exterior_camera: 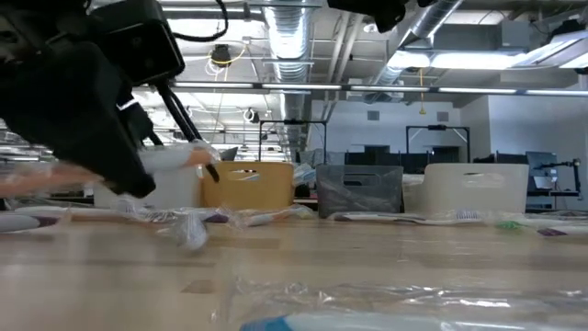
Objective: Pick & Place Toothbrushes
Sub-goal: Put the orange toothbrush into the right white bin
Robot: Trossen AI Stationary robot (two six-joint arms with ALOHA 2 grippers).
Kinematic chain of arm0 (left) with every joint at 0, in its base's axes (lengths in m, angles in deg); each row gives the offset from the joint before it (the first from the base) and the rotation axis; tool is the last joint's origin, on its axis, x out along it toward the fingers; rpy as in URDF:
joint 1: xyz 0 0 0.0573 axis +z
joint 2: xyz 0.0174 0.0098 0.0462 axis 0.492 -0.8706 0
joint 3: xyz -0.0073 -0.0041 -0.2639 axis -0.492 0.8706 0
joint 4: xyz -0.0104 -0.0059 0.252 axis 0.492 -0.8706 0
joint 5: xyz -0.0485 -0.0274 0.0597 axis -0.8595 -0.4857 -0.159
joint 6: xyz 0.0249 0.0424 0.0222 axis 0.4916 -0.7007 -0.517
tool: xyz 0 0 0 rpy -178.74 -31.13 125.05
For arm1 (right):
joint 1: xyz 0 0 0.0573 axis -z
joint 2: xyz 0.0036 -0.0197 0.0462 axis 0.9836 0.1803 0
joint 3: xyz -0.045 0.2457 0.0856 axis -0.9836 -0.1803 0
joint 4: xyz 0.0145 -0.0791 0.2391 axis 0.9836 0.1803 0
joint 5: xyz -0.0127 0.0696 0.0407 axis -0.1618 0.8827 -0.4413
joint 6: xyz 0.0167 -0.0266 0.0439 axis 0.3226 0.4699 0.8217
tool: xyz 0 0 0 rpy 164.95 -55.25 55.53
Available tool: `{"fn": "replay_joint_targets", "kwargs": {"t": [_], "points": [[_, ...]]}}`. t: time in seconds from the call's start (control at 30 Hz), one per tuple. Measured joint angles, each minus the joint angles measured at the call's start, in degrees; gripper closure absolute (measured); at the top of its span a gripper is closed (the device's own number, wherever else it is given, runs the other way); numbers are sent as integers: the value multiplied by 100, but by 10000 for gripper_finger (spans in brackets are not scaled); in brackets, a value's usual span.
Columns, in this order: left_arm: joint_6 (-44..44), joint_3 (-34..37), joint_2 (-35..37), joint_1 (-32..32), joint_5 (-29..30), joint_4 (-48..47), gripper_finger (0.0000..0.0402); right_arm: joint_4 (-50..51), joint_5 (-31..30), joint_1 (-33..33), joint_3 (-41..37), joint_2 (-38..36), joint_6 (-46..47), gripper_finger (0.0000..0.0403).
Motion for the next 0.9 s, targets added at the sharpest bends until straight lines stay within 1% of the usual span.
{"fn": "replay_joint_targets", "kwargs": {"t": [0.13,0.3,0.43,0.53,0.63,0.73,0.8,0.9], "points": [[-34,2,618,0,251,-404,384,-186,0,-98,0,0,127,274],[-630,2,1426,-74,617,-382,384,-273,1,-191,0,0,39,274],[-1420,2,1977,-171,774,384,384,-321,0,-187,0,0,-33,274],[-2016,-9,2241,-239,822,874,384,-335,-1,-184,0,0,-207,274],[-2639,-9,2322,-315,983,1399,384,-545,1,-186,0,23,-388,274],[-3155,-9,2231,-365,1007,2051,384,-902,1,-186,-6,72,-518,274],[-3420,-8,2108,-365,1009,2380,384,-1248,0,-186,8,174,-580,274],[-3604,-7,1900,-363,1010,2860,384,-1403,-1,-207,-20,260,-714,274]]}}
